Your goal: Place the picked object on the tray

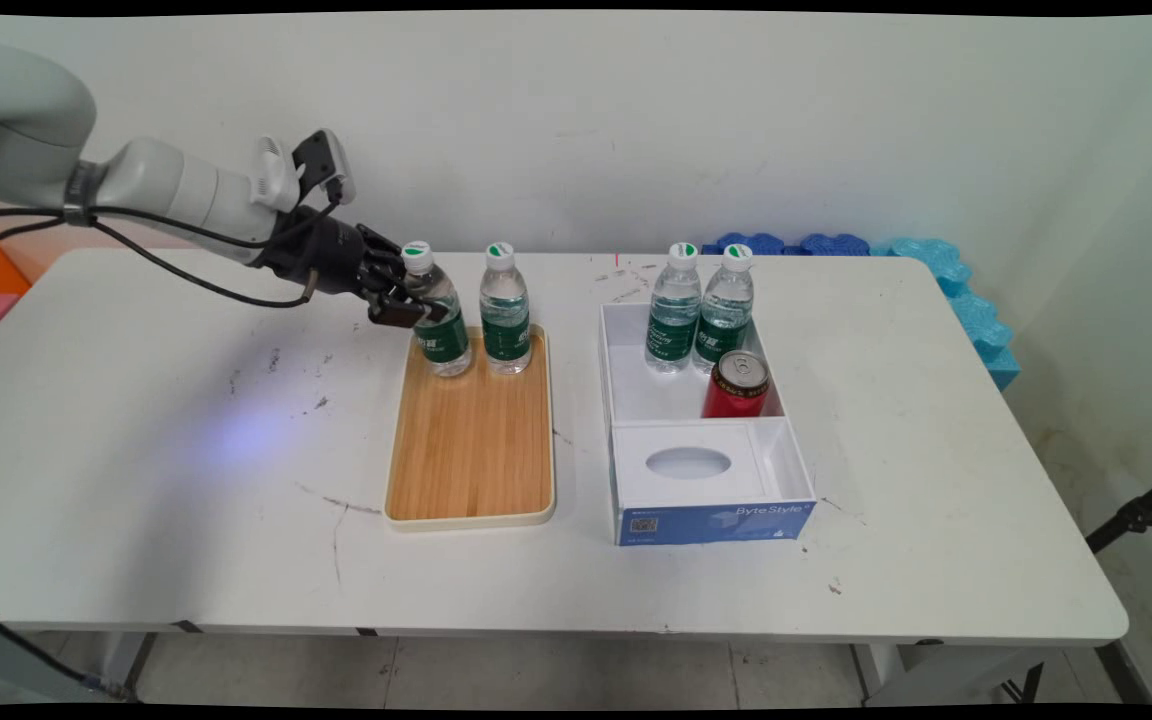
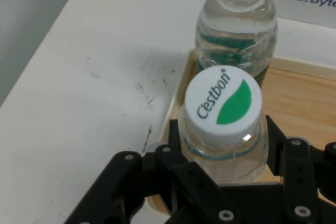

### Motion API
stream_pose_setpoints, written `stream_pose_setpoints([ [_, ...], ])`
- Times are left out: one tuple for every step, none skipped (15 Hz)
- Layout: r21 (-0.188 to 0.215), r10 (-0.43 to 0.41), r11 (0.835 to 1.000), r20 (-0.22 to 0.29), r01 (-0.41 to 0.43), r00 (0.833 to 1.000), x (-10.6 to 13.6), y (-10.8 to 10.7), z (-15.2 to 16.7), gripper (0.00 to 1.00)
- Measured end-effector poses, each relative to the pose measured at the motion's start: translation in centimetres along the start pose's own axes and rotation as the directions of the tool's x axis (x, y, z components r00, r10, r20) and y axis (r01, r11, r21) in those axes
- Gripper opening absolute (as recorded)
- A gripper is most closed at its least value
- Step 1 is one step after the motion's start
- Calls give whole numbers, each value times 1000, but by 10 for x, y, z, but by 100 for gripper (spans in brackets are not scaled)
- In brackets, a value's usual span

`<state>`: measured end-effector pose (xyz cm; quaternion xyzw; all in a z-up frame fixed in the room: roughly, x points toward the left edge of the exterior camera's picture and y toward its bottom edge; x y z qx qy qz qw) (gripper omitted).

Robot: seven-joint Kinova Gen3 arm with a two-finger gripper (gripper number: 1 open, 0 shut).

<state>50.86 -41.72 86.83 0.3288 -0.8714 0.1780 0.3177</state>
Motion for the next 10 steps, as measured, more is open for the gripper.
stream_pose_setpoints([
  [1, -1, 1000, 1, 1, 1000, -1, -1, 1, 0],
  [3, -2, 1000, 4, 2, 1000, -2, -3, 4, 0],
  [4, -3, 1000, 6, 3, 1000, -3, -4, 5, 0],
  [6, -3, 1000, 10, 3, 1000, -5, -6, 7, 0],
  [7, -3, 1000, 12, 3, 1000, -6, -7, 8, 0],
  [7, -3, 1000, 15, 3, 1000, -7, -8, 9, 0],
  [6, -2, 1000, 17, 2, 1000, -9, -9, 10, 100],
  [5, -1, 1000, 18, 1, 1000, -10, -9, 11, 100],
  [5, 0, 1000, 19, 0, 1000, -11, -10, 11, 100],
  [3, 2, 1000, 21, -2, 1000, -12, -11, 11, 100],
])
